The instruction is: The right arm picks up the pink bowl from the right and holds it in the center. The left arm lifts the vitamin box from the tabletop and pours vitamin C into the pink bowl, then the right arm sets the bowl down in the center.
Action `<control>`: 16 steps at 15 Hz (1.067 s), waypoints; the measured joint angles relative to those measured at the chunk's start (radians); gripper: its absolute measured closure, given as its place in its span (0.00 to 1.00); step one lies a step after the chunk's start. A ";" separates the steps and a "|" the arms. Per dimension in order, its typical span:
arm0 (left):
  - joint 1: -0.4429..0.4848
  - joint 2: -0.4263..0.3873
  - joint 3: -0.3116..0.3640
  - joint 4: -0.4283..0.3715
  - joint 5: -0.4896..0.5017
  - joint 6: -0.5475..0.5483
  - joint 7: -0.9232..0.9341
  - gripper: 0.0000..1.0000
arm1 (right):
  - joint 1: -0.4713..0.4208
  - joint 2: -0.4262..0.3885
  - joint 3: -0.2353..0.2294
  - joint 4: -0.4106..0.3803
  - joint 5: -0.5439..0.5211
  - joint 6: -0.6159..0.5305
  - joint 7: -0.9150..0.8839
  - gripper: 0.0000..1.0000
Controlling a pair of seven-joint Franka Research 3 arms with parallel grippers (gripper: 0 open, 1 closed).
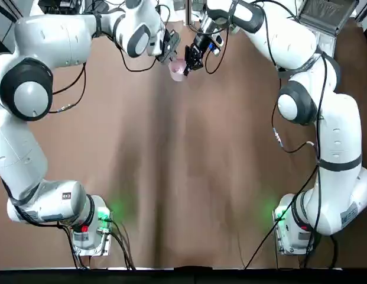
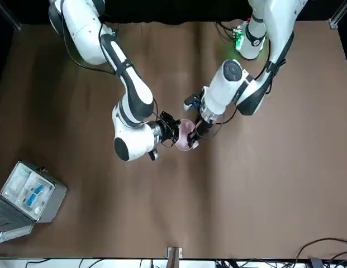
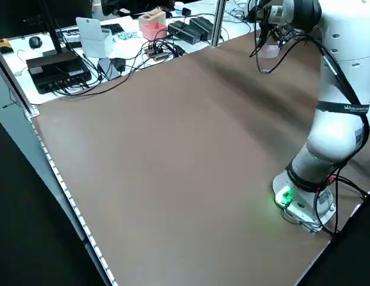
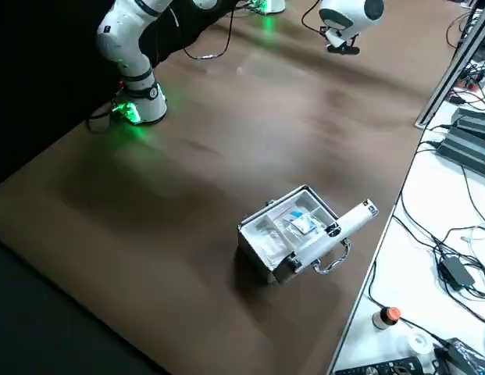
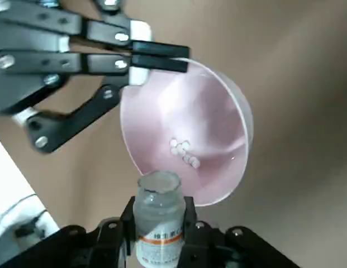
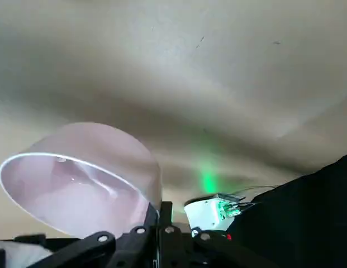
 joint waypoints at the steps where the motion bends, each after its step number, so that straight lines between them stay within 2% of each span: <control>1: 0.004 0.001 0.000 0.029 -0.062 -0.046 0.000 0.65 | 0.000 0.000 0.000 0.000 -0.001 0.000 0.000 0.98; 4: 0.032 0.010 0.002 0.116 -0.212 -0.173 -0.004 0.65 | 0.000 0.000 0.000 0.000 -0.010 0.000 -0.005 0.98; 7: 0.100 0.040 0.002 0.181 -0.385 -0.265 -0.004 0.65 | 0.000 0.000 0.000 0.001 -0.013 0.000 -0.032 0.98; 11: 0.204 0.086 0.002 0.206 -0.610 -0.316 0.001 0.65 | -0.003 0.000 -0.001 0.003 -0.034 0.000 -0.071 0.98; 16: 0.338 0.144 0.004 0.209 -0.775 -0.377 0.000 0.65 | -0.013 0.000 -0.004 0.014 -0.094 -0.049 -0.125 0.98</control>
